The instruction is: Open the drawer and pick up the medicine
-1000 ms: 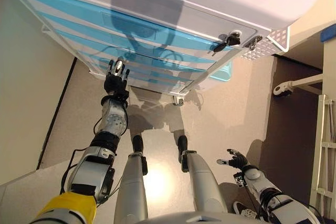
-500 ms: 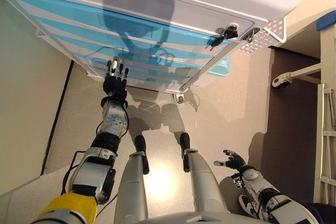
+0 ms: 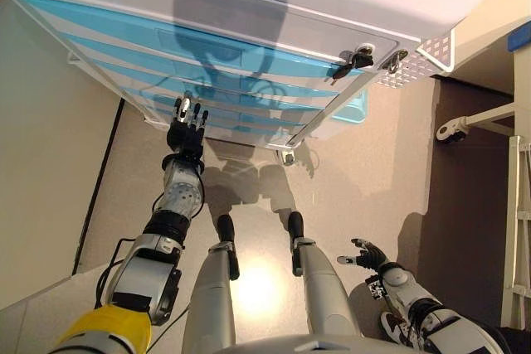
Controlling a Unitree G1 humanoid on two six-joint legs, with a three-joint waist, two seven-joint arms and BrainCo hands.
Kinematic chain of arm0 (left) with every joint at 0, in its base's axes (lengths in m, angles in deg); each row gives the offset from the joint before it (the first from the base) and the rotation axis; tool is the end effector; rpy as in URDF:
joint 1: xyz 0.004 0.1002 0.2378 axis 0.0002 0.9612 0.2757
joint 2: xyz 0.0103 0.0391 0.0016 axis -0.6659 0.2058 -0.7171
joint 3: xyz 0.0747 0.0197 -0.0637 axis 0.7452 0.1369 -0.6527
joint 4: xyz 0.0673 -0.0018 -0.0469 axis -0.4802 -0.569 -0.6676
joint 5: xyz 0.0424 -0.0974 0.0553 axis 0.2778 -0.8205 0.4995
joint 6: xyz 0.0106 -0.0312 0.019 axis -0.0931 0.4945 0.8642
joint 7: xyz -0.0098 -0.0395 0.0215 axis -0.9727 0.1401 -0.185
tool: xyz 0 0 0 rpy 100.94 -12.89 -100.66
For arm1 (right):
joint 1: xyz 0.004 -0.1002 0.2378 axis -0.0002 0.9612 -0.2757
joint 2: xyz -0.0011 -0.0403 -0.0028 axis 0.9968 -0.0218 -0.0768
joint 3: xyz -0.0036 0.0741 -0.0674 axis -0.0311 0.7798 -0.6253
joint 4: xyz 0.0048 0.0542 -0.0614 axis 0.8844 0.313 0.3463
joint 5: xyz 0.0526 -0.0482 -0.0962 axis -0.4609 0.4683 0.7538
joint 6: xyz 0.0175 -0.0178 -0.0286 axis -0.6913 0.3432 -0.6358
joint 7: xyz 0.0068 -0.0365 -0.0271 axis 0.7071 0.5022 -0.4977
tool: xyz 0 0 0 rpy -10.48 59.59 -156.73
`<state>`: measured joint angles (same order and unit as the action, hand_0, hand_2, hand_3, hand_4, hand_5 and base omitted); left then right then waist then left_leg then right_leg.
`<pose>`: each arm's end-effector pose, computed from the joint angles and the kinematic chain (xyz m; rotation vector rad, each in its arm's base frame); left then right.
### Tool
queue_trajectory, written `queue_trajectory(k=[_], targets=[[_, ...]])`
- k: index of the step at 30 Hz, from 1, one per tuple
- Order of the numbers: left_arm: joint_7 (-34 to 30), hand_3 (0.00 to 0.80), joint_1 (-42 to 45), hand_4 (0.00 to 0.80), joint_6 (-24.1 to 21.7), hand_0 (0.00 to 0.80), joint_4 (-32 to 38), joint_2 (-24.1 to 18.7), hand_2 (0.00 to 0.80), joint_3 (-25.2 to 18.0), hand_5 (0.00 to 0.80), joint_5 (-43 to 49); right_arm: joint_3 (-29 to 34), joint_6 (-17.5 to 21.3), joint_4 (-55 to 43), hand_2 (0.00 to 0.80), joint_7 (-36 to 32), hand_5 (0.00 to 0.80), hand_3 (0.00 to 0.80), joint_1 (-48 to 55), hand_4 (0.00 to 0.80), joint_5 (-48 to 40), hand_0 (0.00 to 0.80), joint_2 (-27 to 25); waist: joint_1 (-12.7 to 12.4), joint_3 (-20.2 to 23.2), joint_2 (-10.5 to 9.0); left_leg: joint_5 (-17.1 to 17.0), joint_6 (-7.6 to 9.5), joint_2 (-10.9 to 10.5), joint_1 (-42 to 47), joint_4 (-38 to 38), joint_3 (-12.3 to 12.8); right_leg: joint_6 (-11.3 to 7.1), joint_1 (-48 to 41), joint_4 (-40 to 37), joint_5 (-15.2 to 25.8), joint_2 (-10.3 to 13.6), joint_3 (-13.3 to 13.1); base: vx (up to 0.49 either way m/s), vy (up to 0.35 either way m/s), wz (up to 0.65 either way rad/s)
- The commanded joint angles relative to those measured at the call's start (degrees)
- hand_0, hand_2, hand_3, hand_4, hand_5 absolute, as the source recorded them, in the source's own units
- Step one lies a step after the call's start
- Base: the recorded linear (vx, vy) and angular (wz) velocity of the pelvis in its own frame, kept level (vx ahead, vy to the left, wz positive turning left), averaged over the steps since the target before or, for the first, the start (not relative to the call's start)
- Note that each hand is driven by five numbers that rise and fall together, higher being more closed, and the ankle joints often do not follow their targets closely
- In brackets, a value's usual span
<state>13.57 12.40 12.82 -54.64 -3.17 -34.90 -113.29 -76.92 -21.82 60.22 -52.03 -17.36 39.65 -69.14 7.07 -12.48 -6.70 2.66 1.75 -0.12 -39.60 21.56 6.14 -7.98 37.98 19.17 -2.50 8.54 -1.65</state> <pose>0.3309 0.1844 0.0805 -0.9711 -0.1187 0.1029 0.1771 -0.2240 -0.0931 -0.4375 0.8440 0.0837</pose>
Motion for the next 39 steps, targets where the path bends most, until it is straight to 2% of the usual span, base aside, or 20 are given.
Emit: queue_trajectory(k=[1,10,24,25,26,27,28,29,36,37,38,39], targets=[[-7.8,0.000,-10.3,0.000,0.4,0.000,10.9,1.1,0.000,4.1,0.000,2.4,-2.2,0.6,0.2,0.000,0.0,0.000,0.000,1.5,0.000,-0.1,0.000,-3.6,2.6,0.9,3.47,6.7,-0.68,-1.0,5.7,-0.2,-1.9,0.26,-2.5,-1.9,2.2,-3.1,3.4,0.000,0.000,0.00],[-8.2,0.000,-9.9,0.000,1.0,0.000,10.9,2.0,0.000,4.8,0.000,2.4,-2.4,0.6,0.3,0.000,0.2,0.000,0.000,1.3,0.000,0.0,0.000,-2.4,2.7,1.3,3.07,5.1,-1.11,-0.9,7.8,-3.7,-1.6,-0.30,-5.3,-6.3,4.2,-3.2,3.3,0.016,-0.004,0.00],[-8.7,0.000,-10.3,0.000,1.2,0.000,13.2,1.5,0.000,6.1,0.000,2.3,-3.1,0.5,-0.7,0.000,0.1,0.000,0.000,1.7,0.000,0.1,0.000,-2.8,2.7,1.4,2.78,3.7,-1.83,-1.1,10.8,-6.1,-2.3,0.25,-8.8,-9.2,5.0,-3.5,3.9,-0.009,-0.018,0.01],[-8.8,0.000,-10.4,0.000,1.2,0.000,13.3,1.5,0.000,6.1,0.000,2.3,-3.1,0.5,-0.7,0.000,0.1,0.000,0.000,1.7,0.000,0.1,0.000,-2.8,2.8,1.1,2.42,2.0,-1.60,-1.3,10.1,-6.1,-1.8,0.57,-8.2,-9.4,6.4,-3.2,4.0,-0.011,-0.030,0.04],[-8.8,0.000,-10.3,0.000,1.3,0.000,13.4,1.5,0.000,6.3,0.000,2.3,-3.1,0.5,-0.8,0.000,0.1,0.000,0.000,1.9,0.000,0.2,0.000,-2.8,2.7,1.4,2.74,3.6,-1.90,-1.1,10.9,-6.1,-2.4,0.33,-8.9,-9.2,5.0,-3.5,4.1,-0.022,-0.043,0.02],[-8.8,0.000,-10.2,0.000,1.4,0.000,13.5,1.6,0.000,6.4,0.000,2.3,-3.1,0.5,-0.8,0.000,0.2,0.000,0.000,2.1,0.000,0.3,0.000,-3.0,2.7,1.4,2.69,3.6,-1.99,-1.0,11.0,-6.1,-2.6,0.49,-9.0,-9.1,4.8,-3.5,4.2,-0.022,-0.042,0.02],[-8.8,0.000,-10.3,0.000,1.4,0.000,13.6,1.6,0.000,6.4,0.000,2.3,-3.1,0.5,-0.9,0.000,0.2,0.000,0.000,2.0,0.000,0.3,0.000,-3.0,2.8,1.1,2.33,1.9,-1.75,-1.3,10.3,-6.0,-2.0,0.81,-8.4,-9.3,6.2,-3.2,4.4,-0.033,-0.059,0.02],[-8.7,0.000,-10.0,0.000,1.5,0.000,14.0,1.7,0.000,6.5,0.000,2.3,-3.1,0.4,-0.6,0.000,0.2,0.000,0.000,2.2,0.000,0.4,0.000,-3.0,2.6,1.3,2.65,3.5,-2.09,-1.0,11.1,-6.0,-2.8,0.73,-9.2,-9.1,4.8,-3.7,4.3,-0.026,-0.042,0.01],[-8.7,0.000,-9.5,0.000,1.9,0.000,14.2,1.8,0.000,6.6,0.000,2.2,-3.2,0.2,-0.6,0.000,0.2,0.000,0.000,2.6,0.000,0.4,0.000,-3.1,2.5,1.5,2.54,2.6,-2.57,-0.8,11.4,-6.8,-3.4,1.20,-9.8,-9.3,4.6,-4.0,5.0,-0.020,-0.040,-0.01],[-8.6,0.000,-9.4,0.000,1.9,0.000,14.3,1.8,0.000,6.5,0.000,2.2,-3.2,0.2,-0.6,0.000,0.2,0.000,0.000,2.6,0.000,0.4,0.000,-3.1,2.7,1.3,2.17,0.8,-2.40,-0.9,10.6,-6.9,-3.0,1.57,-9.2,-9.6,6.0,-3.7,5.3,-0.030,-0.063,0.01],[-8.5,0.000,-9.0,0.000,2.0,0.000,14.4,1.9,0.000,6.6,0.000,2.2,-3.2,0.2,-0.7,0.000,0.2,0.000,0.000,3.0,0.000,0.5,0.000,-3.2,2.6,1.5,2.46,2.2,-2.76,-0.6,11.5,-7.1,-3.6,1.36,-9.9,-9.4,4.6,-4.1,5.2,-0.026,-0.060,-0.01],[-8.5,0.000,-8.9,0.000,2.1,0.000,14.6,2.0,0.000,6.6,0.000,2.2,-3.2,0.2,-0.7,0.000,0.2,0.000,0.000,3.0,0.000,0.5,0.000,-3.3,2.6,1.6,2.43,2.1,-2.84,-0.6,11.7,-7.3,-3.6,1.41,-10.0,-9.5,4.6,-4.2,5.3,0.082,-0.054,0.00]])
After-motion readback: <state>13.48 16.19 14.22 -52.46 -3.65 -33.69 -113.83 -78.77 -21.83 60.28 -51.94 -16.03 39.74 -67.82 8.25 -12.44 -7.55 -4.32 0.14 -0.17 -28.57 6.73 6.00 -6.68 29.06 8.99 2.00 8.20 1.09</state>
